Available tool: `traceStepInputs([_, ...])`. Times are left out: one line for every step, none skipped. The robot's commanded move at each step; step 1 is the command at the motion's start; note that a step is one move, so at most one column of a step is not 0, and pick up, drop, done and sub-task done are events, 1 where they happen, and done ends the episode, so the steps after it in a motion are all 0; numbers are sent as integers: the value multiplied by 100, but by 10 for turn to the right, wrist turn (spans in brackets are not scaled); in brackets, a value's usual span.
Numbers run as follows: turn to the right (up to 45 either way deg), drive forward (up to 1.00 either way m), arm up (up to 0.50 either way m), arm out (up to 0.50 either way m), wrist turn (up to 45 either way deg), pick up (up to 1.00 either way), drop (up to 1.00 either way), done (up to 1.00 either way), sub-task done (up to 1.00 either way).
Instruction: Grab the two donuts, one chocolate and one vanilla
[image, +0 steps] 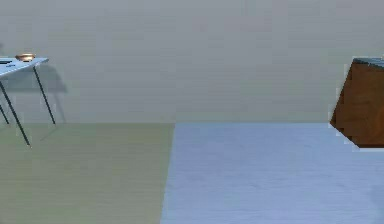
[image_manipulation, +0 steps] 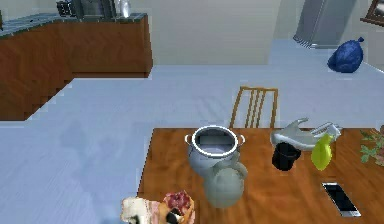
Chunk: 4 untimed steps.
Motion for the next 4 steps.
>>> traceStepInputs([0,0,0,0,450,0,0,0,0])
traceStepInputs([0,0,0,0,150,0,0,0,0])
traceStepInputs([0,0,-30,0,0,0,0,0,0])
traceStepInputs([0,0,0,0,0,100,0,0,0])
